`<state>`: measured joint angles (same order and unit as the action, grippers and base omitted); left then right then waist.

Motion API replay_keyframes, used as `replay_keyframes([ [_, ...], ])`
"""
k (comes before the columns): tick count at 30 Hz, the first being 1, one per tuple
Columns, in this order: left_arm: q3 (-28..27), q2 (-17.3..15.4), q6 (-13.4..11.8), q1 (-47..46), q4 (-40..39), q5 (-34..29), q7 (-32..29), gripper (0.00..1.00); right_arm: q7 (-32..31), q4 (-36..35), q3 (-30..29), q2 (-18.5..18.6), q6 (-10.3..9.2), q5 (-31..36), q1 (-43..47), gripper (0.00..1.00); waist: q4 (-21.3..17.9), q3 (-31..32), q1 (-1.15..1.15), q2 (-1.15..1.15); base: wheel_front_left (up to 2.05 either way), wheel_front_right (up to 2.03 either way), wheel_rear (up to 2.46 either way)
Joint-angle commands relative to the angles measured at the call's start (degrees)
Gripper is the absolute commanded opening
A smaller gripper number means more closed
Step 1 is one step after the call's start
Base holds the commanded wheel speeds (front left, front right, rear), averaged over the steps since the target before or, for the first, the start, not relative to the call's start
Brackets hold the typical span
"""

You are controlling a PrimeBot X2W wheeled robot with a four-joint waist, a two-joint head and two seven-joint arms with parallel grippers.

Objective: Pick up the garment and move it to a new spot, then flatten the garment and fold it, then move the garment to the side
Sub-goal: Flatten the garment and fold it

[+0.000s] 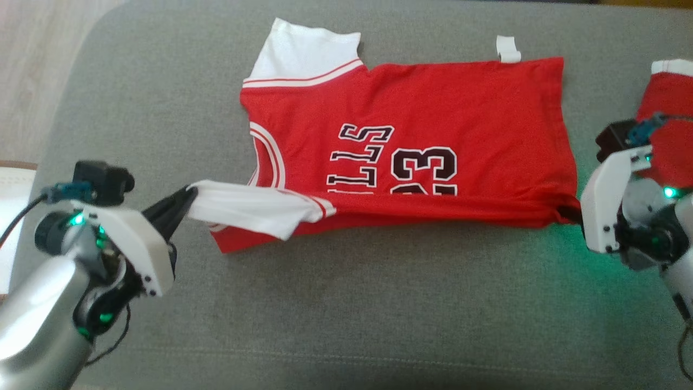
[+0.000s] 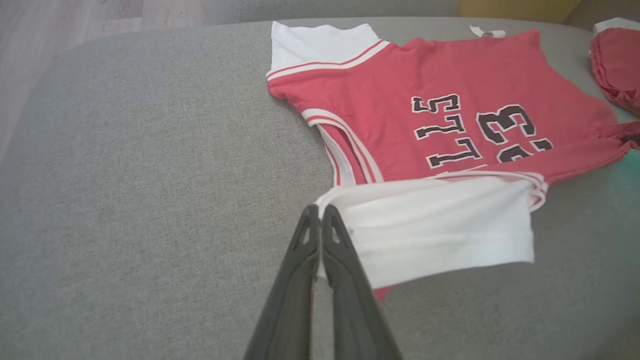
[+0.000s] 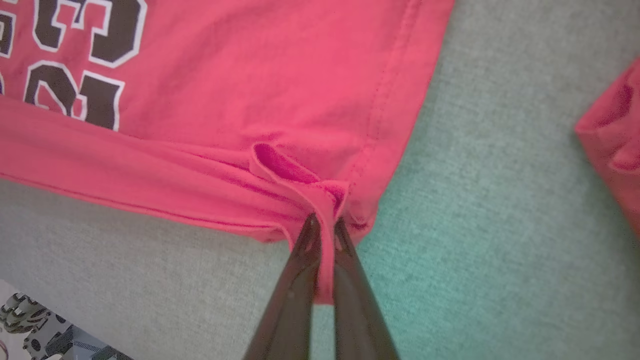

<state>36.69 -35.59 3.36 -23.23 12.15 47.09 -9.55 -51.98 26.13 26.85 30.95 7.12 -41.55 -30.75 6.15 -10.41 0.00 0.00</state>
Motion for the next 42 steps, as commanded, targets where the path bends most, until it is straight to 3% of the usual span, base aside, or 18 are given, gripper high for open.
replay_keyframes([
  [1, -2.6, -2.0, 0.3, -4.4, 0.2, -1.0, 0.3, 0.0, -0.6, -0.9, -1.0, 0.6, 0.36, 1.2, -2.3, 0.0, -0.3, -1.1, 0.0, 0.0, 0.0, 0.0, 0.0],
  [11, 0.3, 2.6, 2.5, -12.0, 9.5, -4.3, 3.8, 0.0, -1.6, 1.2, -3.5, -2.8, 0.36, 7.1, -7.8, 0.0, -0.9, -4.6, 0.0, 0.0, 0.0, 0.0, 0.0],
  [12, 0.6, 3.1, 2.7, -12.7, 10.2, -4.6, 4.3, 0.0, -0.1, 1.0, -3.8, -3.0, 0.36, 8.2, -8.5, 0.85, -1.0, -4.9, 0.0, 0.0, 0.0, 0.0, 0.0],
  [13, 0.9, 3.7, 2.8, -13.4, 11.0, -4.9, 5.0, 0.0, 1.7, 1.2, -4.3, -3.2, 0.36, 9.2, -9.1, 1.0, -1.0, -5.1, 0.0, 0.0, 0.0, 0.0, 0.0],
  [14, 1.0, 4.1, 2.7, -14.1, 12.0, -5.5, 6.0, 0.07, 3.4, 1.5, -4.8, -3.6, 0.36, 10.1, -9.7, 1.0, -1.0, -5.3, 0.0, 0.0, 0.0, 0.0, 0.0],
  [15, 1.1, 4.6, 2.5, -14.9, 13.0, -6.3, 7.1, 0.87, 5.1, 1.7, -5.3, -4.2, 0.36, 10.7, -10.2, 1.0, -1.0, -5.4, 0.0, 0.0, 0.0, 0.0, 0.0],
  [16, 1.0, 5.1, 2.2, -15.6, 14.0, -6.9, 8.3, 1.0, 7.2, 1.8, -5.9, -4.8, 0.36, 11.1, -10.7, 1.0, -1.0, -5.5, 0.0, 0.0, 0.0, 0.0, 0.0],
  [21, -2.7, 9.3, -2.2, -18.7, 19.2, -7.9, 19.6, 1.0, 25.5, 2.7, -9.6, -6.2, 0.36, 16.5, -12.6, 1.0, -0.8, -5.2, 0.0, 0.0, 0.0, 0.0, 0.0],
  [24, -5.7, 11.6, -3.8, -18.3, 19.7, -7.0, 23.4, 1.0, 34.9, 2.4, -10.7, -6.7, 0.36, 18.2, -11.0, 1.0, -0.7, -4.2, 0.0, 0.0, 0.0, 0.0, 0.0],
  [27, -9.7, 13.7, -5.6, -16.2, 17.1, -6.8, 24.4, 1.0, 44.3, 0.6, -11.9, -7.1, 0.36, 21.0, -8.1, 1.0, -0.7, -3.2, 0.0, 0.0, 0.0, 0.0, 0.0],
  [31, -19.8, 18.1, -8.0, -9.4, 7.9, -9.3, 24.5, 1.0, 55.3, -2.4, -17.6, -10.5, 0.36, 24.1, -2.4, 1.0, -0.8, -1.4, 0.0, 0.0, 0.0, 0.0, 0.0],
  [36, -27.6, 25.5, -7.9, 1.3, -0.7, -15.6, 24.5, 1.0, 62.9, -6.9, -23.6, -16.6, 0.36, 28.5, 7.0, 1.0, -0.9, 0.8, 0.0, 0.0, 0.0, 0.0, 0.0],
  [42, -29.7, 30.7, -5.7, 10.0, -1.0, -21.4, 24.5, 1.0, 64.8, -11.2, -27.0, -23.3, 0.36, 32.7, 16.3, 1.0, -1.4, 2.6, 0.0, 0.0, 0.0, 0.0, 0.0],
])
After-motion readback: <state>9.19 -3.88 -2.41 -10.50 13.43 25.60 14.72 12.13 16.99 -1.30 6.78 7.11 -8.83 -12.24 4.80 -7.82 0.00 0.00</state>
